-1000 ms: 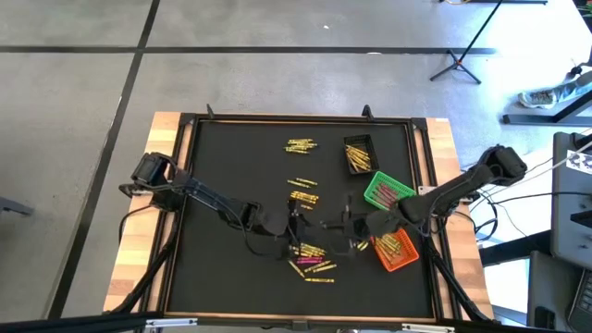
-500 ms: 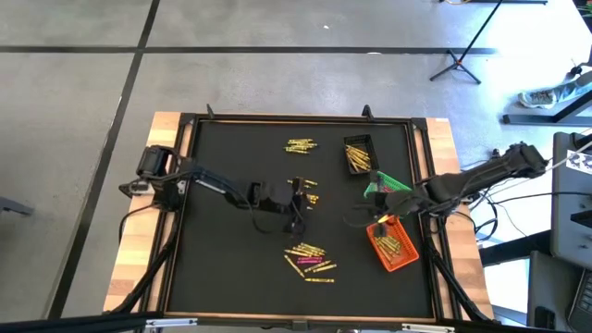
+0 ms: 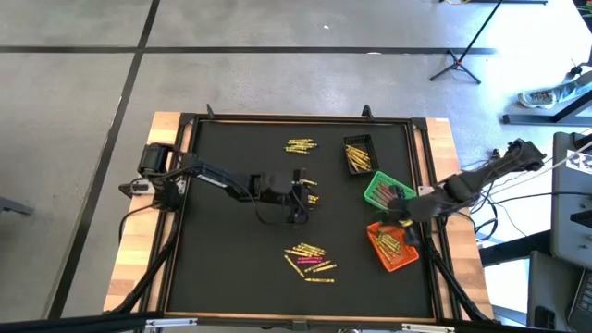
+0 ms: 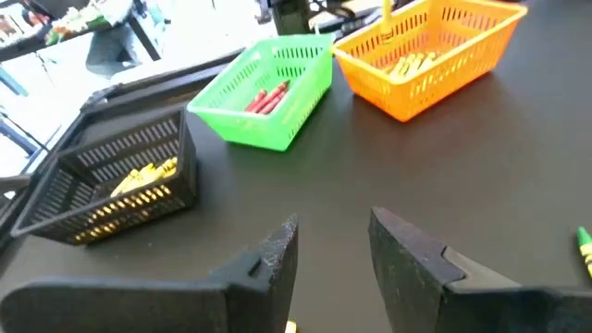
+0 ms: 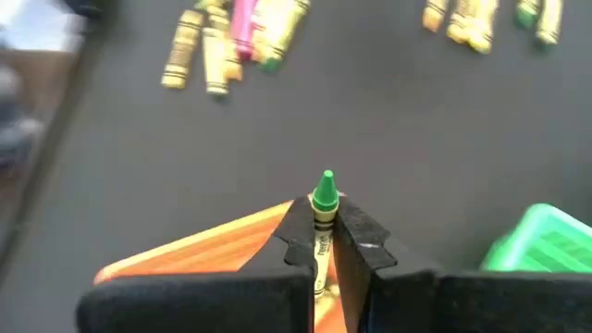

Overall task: Sort crayons
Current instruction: Put the green crayon into the orange basket

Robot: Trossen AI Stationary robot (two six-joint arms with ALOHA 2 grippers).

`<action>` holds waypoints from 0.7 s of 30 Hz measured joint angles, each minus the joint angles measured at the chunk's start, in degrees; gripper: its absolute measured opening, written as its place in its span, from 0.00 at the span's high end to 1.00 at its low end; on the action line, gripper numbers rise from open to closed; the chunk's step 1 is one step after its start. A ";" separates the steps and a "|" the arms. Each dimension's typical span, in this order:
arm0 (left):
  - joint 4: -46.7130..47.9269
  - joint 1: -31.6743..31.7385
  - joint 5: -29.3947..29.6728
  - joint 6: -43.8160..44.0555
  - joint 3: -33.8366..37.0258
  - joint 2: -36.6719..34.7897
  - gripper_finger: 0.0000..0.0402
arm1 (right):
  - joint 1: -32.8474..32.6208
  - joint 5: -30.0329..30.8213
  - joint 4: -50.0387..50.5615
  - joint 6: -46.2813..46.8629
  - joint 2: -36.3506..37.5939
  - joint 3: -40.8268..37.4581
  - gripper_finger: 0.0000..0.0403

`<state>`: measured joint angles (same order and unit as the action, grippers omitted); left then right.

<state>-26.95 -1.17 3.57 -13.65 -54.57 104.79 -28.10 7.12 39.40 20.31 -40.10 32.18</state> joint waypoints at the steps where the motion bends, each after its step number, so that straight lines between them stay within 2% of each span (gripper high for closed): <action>1: -0.32 -0.19 0.45 0.00 0.00 -0.01 0.71 | -1.41 -0.38 -0.15 0.08 1.15 0.00 0.97; 6: -0.31 -0.85 4.48 0.00 0.00 -0.02 0.71 | -7.79 -1.82 0.33 2.76 5.74 0.11 0.98; 9: -0.88 -0.88 4.90 0.02 0.00 -0.02 0.71 | -11.14 -1.74 0.29 5.88 7.04 0.11 0.97; 15: -1.04 -1.27 5.31 2.77 0.00 -0.02 0.71 | -15.58 -0.46 0.51 13.30 5.92 -1.31 0.97; 21: -1.04 -1.53 5.62 3.08 0.00 -0.02 0.71 | -16.17 -0.26 -2.95 20.06 3.62 -6.23 0.95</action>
<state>-27.99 -2.70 9.19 -10.57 -54.57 104.77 -44.27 6.86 36.45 40.37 -36.48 25.95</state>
